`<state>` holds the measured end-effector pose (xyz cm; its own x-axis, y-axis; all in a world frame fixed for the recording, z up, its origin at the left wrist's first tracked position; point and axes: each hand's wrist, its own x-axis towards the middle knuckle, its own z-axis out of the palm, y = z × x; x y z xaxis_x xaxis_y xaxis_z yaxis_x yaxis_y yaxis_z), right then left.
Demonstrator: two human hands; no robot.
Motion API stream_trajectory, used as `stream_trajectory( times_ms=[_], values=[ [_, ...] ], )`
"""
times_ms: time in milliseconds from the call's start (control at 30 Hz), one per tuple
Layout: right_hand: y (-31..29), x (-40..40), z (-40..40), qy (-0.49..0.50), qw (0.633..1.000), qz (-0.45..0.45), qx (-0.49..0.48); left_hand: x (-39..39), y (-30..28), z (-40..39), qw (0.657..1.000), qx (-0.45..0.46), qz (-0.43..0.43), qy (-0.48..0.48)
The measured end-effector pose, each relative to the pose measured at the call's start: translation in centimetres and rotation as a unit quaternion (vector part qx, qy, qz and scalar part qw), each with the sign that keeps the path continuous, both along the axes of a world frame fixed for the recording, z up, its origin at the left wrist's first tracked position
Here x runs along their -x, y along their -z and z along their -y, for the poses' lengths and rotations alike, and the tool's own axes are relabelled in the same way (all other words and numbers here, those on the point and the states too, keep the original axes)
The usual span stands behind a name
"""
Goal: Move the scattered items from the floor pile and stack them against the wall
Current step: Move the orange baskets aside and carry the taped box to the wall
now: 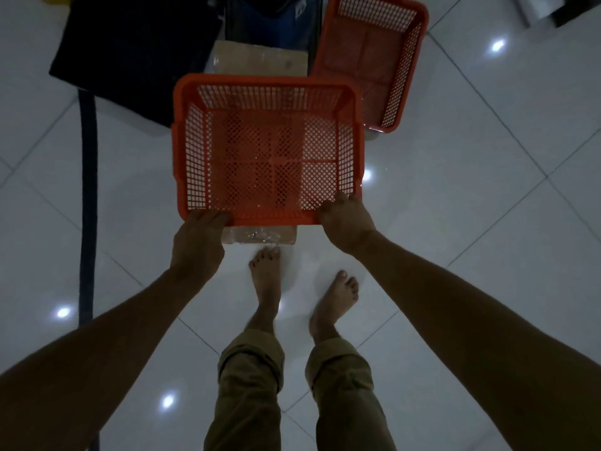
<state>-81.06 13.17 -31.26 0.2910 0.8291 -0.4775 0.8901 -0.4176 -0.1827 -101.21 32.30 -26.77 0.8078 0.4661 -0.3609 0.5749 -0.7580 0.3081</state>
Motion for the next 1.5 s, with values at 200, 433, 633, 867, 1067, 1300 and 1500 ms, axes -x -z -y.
stream_trajectory(
  times_ms=[200, 433, 633, 867, 1067, 1300, 1500],
  values=[
    [-3.0, -0.2, 2.5, -0.039, 0.994, 0.038, -0.096, -0.7, -1.0, 3.1, 0.992, -0.058, 0.074, -0.087],
    [-3.8, 1.0, 5.8, 0.048, 0.996, 0.041, -0.069, -4.9, -1.7, 4.5, 0.995, -0.030, 0.046, -0.079],
    [-2.2, 2.8, 8.0, 0.151, 0.987, 0.046, -0.017, -7.5, 0.7, 6.9, 0.999, 0.007, -0.038, -0.020],
    [-1.0, 5.4, 10.6, 0.199, 0.979, 0.013, 0.037, -8.0, 3.4, 9.4, 0.996, 0.051, -0.067, 0.043],
    [-0.4, 6.3, 10.0, 0.281, 0.959, 0.003, 0.037, -9.8, 4.0, 9.4, 0.989, 0.045, -0.118, 0.072],
    [2.0, 3.9, 9.6, 0.326, 0.936, -0.057, 0.119, -12.3, 5.8, 10.2, 0.959, 0.023, -0.238, 0.154],
    [7.7, 4.5, 8.2, 0.355, 0.921, -0.086, 0.136, -12.7, 9.7, 11.6, 0.961, 0.069, -0.242, 0.111]
  ],
)
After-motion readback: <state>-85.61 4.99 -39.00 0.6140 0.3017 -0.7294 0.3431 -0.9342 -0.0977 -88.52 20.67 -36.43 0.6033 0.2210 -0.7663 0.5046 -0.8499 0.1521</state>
